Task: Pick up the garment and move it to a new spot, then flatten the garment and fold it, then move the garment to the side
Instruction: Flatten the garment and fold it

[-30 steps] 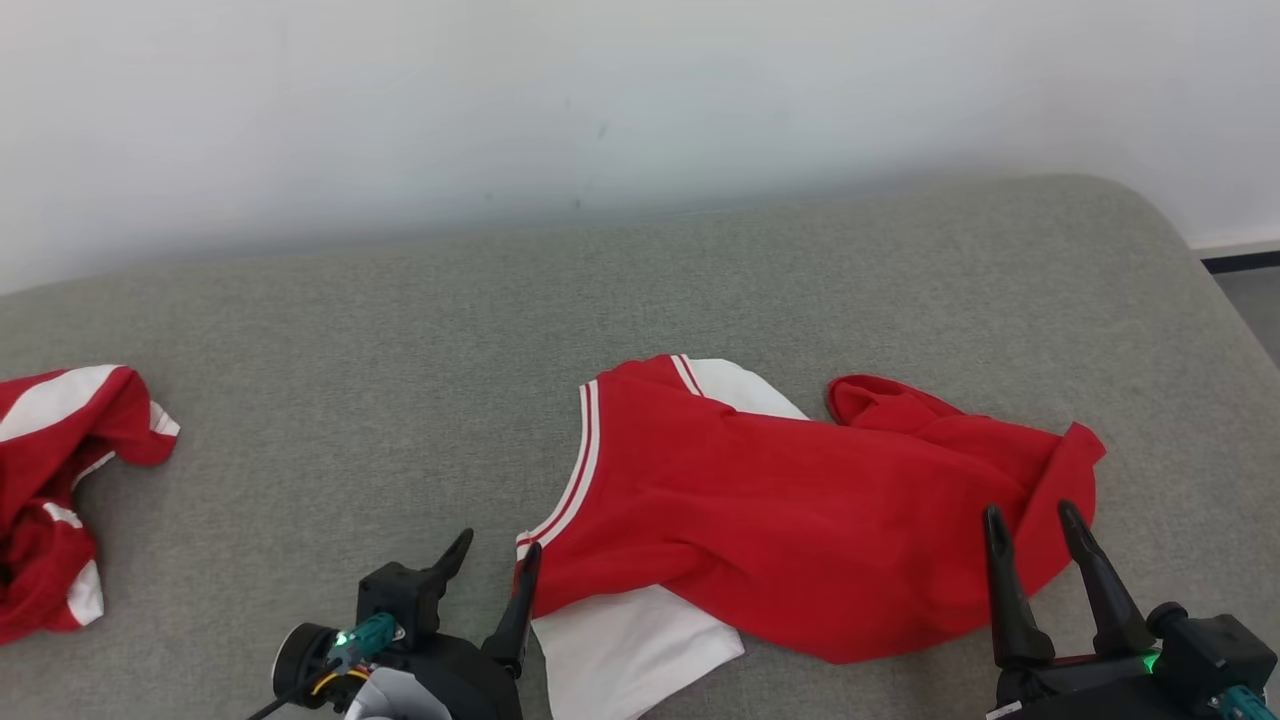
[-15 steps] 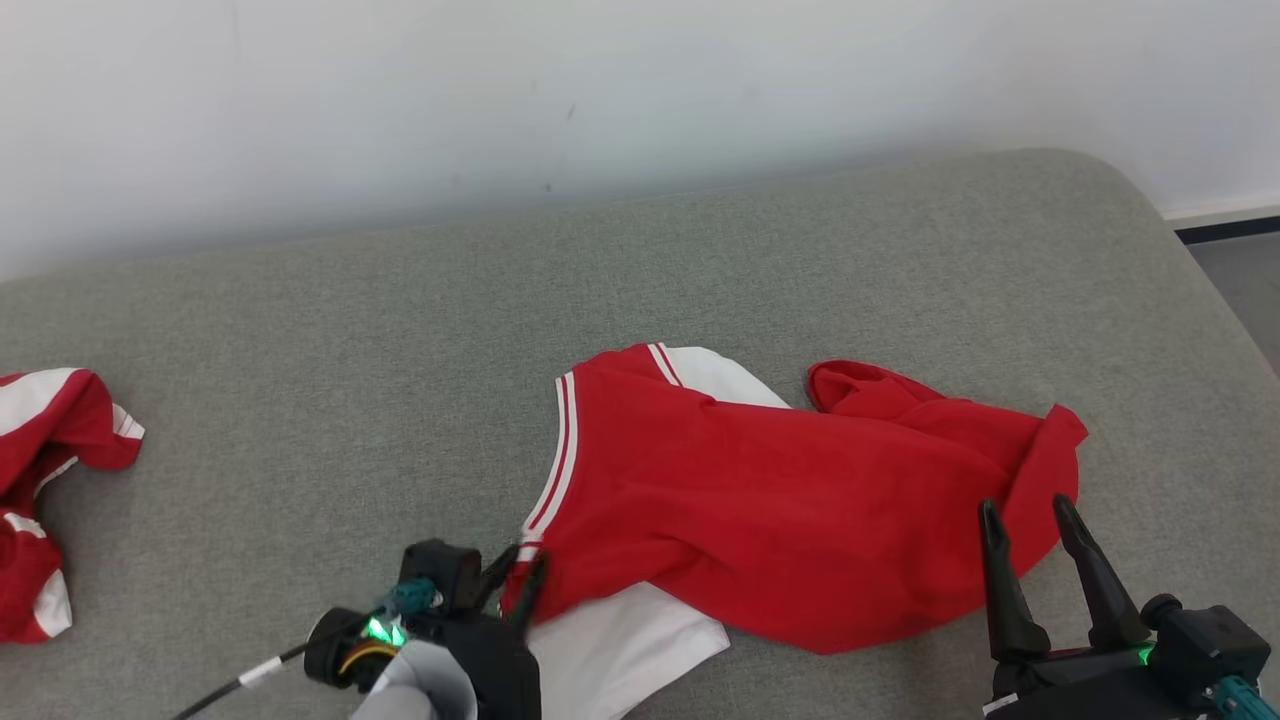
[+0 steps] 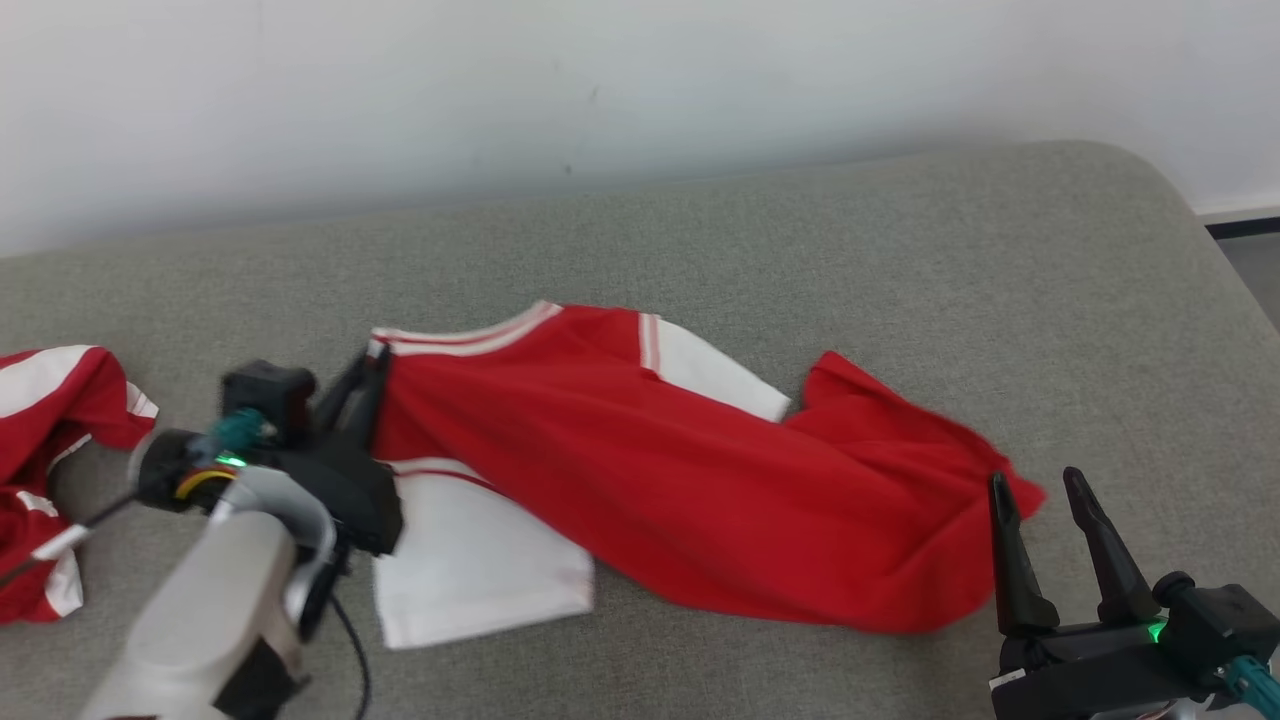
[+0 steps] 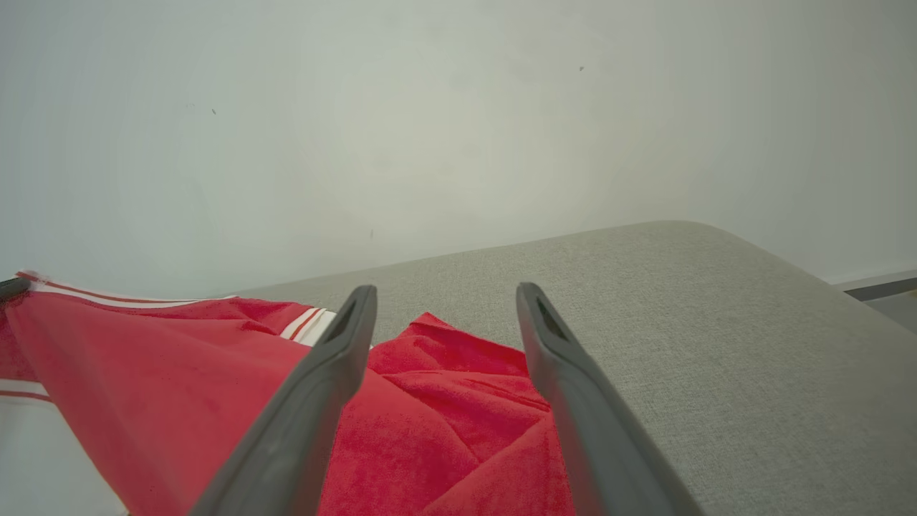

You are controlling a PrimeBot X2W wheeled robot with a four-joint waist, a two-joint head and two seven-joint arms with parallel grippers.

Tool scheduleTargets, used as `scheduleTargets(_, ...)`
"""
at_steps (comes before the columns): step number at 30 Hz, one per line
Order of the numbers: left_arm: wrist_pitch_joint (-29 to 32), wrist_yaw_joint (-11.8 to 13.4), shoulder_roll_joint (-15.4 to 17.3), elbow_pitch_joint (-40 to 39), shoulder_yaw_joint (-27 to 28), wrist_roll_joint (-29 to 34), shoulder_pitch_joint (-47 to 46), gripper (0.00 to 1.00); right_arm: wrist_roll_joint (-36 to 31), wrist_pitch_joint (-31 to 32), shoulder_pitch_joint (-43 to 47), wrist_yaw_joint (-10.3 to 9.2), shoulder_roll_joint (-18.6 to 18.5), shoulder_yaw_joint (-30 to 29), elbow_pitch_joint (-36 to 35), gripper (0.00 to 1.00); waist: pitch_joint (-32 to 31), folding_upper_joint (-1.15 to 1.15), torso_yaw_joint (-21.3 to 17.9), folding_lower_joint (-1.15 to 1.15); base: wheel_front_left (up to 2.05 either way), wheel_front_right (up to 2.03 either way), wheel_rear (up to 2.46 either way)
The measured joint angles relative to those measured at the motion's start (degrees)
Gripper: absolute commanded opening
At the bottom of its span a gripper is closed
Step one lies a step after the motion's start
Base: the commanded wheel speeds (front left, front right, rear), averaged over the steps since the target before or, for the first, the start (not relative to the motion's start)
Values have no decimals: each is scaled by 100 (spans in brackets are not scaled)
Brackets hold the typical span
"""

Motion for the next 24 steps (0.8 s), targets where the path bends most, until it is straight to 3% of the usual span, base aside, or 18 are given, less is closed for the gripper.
scheduleTargets(6, -97, 0, 212, 290, 24, -54, -110, 3, -19, 0, -37, 0, 22, -53, 26, 100, 88, 0, -84, 0, 0, 0, 0)
scheduleTargets(7, -122, 0, 214, 316, 57, -78, -105, 42, -29, 1, -52, 0, 31, -60, 29, 100, 95, 0, -91, 0, 0, 0, 0)
scheduleTargets(8, -141, 0, 212, 319, 94, -88, -96, 100, -46, 1, -58, 0, 47, -66, 35, 100, 94, 0, -91, 0, 0, 0, 0)
scheduleTargets(11, -181, 59, 225, 132, 281, -70, 27, 100, -58, 0, -51, 0, 83, -47, 55, 100, 51, 0, -62, 0, 0, 0, 0)
scheduleTargets(18, -188, 364, 182, -1159, 1009, 207, 1145, 100, -71, 0, 80, 0, 96, -123, 33, 100, -95, 0, 143, -1, 0, 0, 0)
scheduleTargets(24, -188, 357, -40, -1446, 1027, 334, 1952, 100, -77, 0, 163, 0, 108, -109, 33, 100, -191, 0, 296, -1, 0, 0, 0)
